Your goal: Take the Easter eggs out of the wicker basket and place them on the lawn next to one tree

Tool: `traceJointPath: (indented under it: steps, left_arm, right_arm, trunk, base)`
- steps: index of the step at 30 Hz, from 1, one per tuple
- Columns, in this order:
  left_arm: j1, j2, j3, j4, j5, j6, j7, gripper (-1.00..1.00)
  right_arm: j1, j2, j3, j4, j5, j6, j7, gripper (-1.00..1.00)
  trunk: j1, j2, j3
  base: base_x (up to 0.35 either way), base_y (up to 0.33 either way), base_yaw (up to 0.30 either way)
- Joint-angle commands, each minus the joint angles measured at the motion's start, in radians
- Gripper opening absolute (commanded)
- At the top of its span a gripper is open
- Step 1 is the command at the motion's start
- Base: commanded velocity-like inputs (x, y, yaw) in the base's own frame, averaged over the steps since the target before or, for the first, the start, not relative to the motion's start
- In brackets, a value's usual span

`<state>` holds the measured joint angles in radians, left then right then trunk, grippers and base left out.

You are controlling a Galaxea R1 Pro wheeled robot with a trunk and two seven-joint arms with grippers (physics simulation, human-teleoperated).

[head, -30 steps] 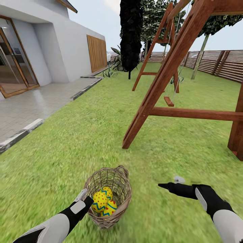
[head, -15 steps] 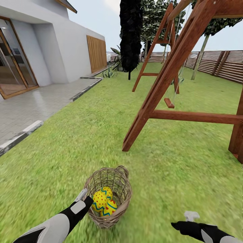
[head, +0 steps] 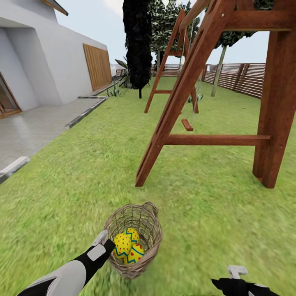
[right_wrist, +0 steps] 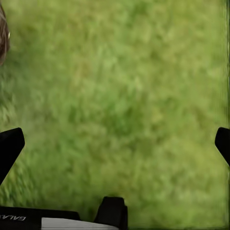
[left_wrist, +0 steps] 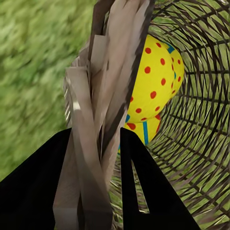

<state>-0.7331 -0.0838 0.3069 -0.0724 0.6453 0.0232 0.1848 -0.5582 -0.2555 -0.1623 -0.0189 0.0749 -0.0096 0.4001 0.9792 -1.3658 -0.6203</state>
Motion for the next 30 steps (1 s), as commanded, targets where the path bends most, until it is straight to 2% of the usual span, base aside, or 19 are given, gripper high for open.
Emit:
traceJointPath:
  steps: [1, 7, 13, 30]
  left_arm:
    - [0.0, 0.0, 0.009, -0.003, -0.003, 0.003, 0.004, -1.0]
    - [0.0, 0.004, 0.009, -0.003, -0.003, 0.005, 0.004, -1.0]
    - [0.0, 0.004, 0.009, -0.003, -0.003, 0.004, 0.003, -1.0]
    - [0.0, -0.015, 0.008, 0.002, -0.003, 0.01, 0.004, -1.0]
  right_arm:
    - [0.0, 0.0, -0.008, 0.0, 0.008, -0.001, 0.003, 1.0]
    - [0.0, -0.001, -0.008, 0.0, 0.008, -0.018, 0.003, 1.0]
    - [0.0, -0.001, -0.008, 0.0, 0.008, -0.019, 0.003, 1.0]
    - [0.0, -0.001, -0.008, 0.0, 0.008, -0.02, 0.0, 1.0]
  trunk:
    - [-0.004, 0.007, 0.003]
    - [-0.027, 0.049, 0.023]
    - [-0.05, 0.091, 0.042]
    - [-0.115, 0.21, 0.095]
  base:
    - [0.0, 0.0, -0.277]
    - [0.095, -0.048, -0.218]
    - [0.25, -0.089, -0.005]
    - [0.004, -0.002, 0.0]
